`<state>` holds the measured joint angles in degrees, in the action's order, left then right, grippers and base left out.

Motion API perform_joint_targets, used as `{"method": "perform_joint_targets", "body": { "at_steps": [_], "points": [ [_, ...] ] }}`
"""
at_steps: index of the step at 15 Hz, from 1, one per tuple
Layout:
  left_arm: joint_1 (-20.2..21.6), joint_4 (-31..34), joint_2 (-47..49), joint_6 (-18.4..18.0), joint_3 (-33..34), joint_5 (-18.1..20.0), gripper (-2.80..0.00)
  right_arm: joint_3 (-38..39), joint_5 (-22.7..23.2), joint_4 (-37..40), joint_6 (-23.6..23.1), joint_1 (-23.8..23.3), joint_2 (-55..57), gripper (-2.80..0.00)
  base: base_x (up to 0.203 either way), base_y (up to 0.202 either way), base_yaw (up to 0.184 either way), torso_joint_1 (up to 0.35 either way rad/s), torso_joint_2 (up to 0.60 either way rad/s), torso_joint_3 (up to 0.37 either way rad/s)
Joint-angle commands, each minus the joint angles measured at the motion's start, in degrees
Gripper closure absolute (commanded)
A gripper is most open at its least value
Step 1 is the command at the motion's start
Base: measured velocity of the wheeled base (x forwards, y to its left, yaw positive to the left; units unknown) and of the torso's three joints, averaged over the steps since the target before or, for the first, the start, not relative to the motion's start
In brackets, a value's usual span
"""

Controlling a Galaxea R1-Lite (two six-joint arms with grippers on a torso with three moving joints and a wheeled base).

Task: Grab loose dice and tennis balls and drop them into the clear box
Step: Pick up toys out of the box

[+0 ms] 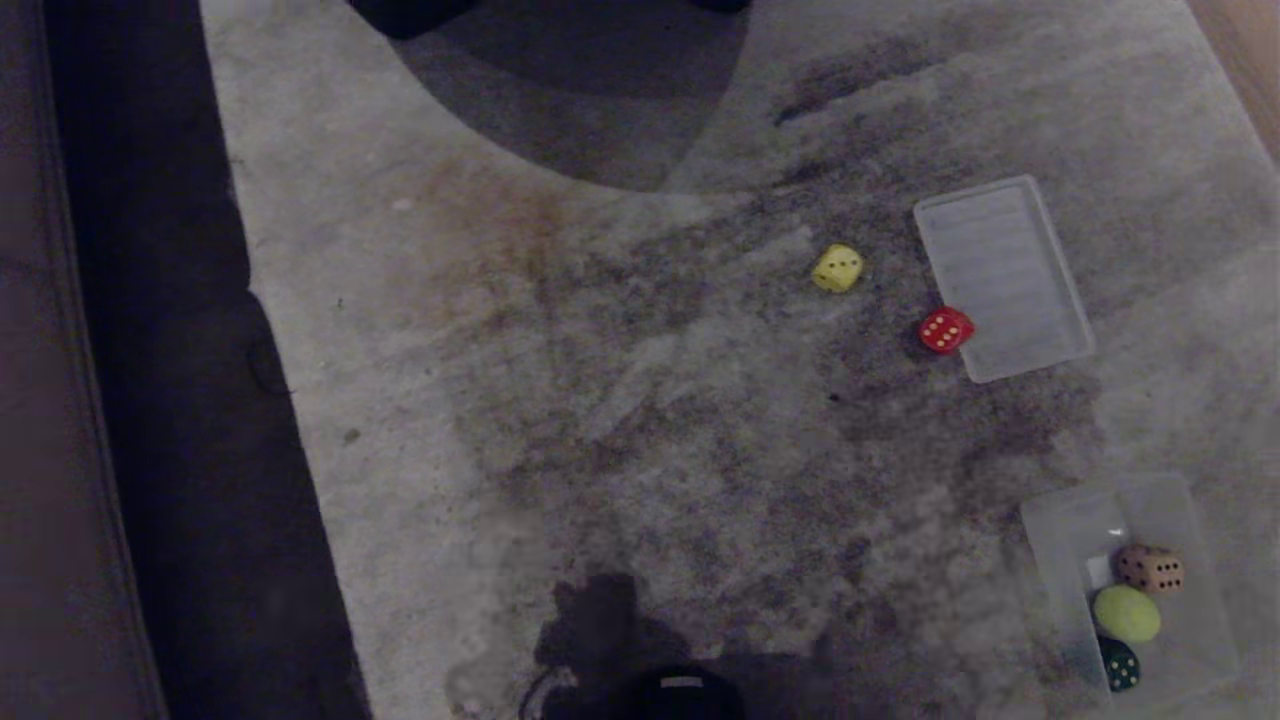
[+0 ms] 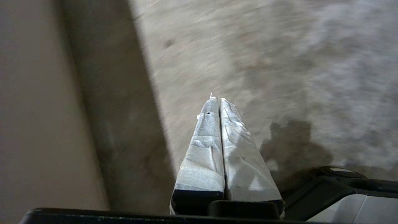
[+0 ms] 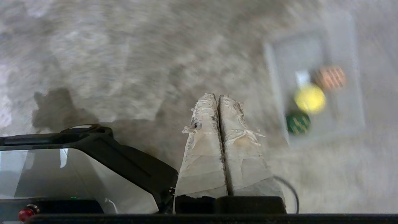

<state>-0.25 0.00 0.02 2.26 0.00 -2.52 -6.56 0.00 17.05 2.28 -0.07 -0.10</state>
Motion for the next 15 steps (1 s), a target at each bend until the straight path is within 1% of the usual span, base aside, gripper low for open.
{"method": "perform_joint_targets", "body": {
  "at_steps": [1,4,12,15],
  "points": [
    [0.0,0.0,0.1,0.0,0.1,0.0,0.00,0.1,0.0,0.2,0.0,0.0,0.1,0.00,0.001,0.010,-0.160,0.002,0.00,0.002],
    [0.0,0.0,0.1,0.0,0.1,0.0,0.00,0.0,0.0,0.2,0.0,0.0,0.1,0.00,-0.002,0.007,-0.131,0.003,0.00,0.002],
    [0.0,-0.1,0.1,0.5,0.1,-0.1,0.00,0.0,0.0,0.2,-0.1,0.0,0.1,0.00,0.000,0.000,0.000,0.000,0.00,0.000],
    [0.0,-0.1,0.1,0.5,0.1,-0.1,0.00,0.1,0.0,0.2,-0.1,0.0,0.1,0.00,0.000,0.000,0.000,0.005,0.00,-0.152]
  ]
}}
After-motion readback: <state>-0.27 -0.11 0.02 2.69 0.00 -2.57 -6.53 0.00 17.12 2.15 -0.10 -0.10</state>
